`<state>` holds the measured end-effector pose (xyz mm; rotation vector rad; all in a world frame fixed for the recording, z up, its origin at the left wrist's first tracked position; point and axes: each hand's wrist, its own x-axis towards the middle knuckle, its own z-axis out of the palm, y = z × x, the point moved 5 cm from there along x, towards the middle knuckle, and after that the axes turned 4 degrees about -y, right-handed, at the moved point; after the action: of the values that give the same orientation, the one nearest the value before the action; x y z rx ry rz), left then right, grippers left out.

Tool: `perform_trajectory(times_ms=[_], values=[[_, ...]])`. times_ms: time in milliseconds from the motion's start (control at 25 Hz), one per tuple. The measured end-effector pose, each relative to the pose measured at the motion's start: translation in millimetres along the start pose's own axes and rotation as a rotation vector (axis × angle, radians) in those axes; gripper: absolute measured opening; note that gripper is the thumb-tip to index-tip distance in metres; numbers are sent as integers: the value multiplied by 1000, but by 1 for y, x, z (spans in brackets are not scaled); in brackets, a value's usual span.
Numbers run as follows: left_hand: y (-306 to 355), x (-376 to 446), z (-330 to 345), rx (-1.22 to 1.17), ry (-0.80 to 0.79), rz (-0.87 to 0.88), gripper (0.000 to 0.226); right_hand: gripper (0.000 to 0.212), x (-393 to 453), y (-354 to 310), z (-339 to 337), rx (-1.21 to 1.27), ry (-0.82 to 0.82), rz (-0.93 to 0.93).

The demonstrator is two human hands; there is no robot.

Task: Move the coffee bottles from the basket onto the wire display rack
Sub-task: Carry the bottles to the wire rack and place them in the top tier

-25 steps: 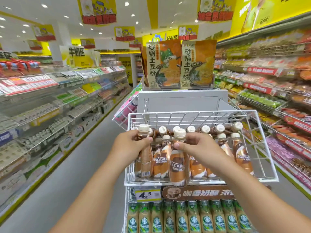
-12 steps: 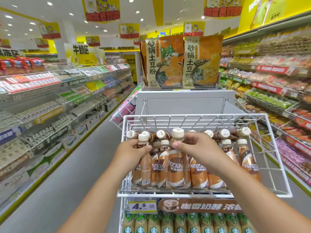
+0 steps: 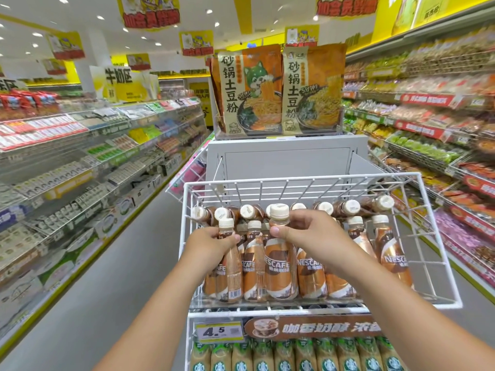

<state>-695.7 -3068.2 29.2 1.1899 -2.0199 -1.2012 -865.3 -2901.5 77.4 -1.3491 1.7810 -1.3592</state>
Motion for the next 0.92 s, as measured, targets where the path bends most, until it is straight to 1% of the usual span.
perform_trajectory(times_ms=[160,240,360,440,480,600,680,760,840,880,920], values=[[-2,9,10,78,-26,-14,79,17,-1,0,-3,-24,8,3],[-6,12,10,92,-5,-35,78,14,-2,1,-5,-28,18,6],[-8,9,14,121,75,-45,75,13,-3,3,-5,-33,23,13],[-8,3,17,136,155,-51,68,20,0,7,-4,-44,24,21],[-7,1,18,140,167,-60,64,23,1,9,-3,-50,23,26],[-8,-1,17,116,142,-73,65,33,3,13,-1,-56,24,62],[-8,-4,17,106,120,-70,68,28,3,12,-1,-47,16,69],[-3,-11,16,160,147,5,67,21,4,8,0,-35,-1,54],[11,-26,16,237,199,160,66,21,3,4,1,-31,-10,36],[18,-35,18,251,188,241,66,21,4,2,2,-27,-14,25],[23,-45,22,249,140,292,69,23,4,0,2,-24,-13,15]])
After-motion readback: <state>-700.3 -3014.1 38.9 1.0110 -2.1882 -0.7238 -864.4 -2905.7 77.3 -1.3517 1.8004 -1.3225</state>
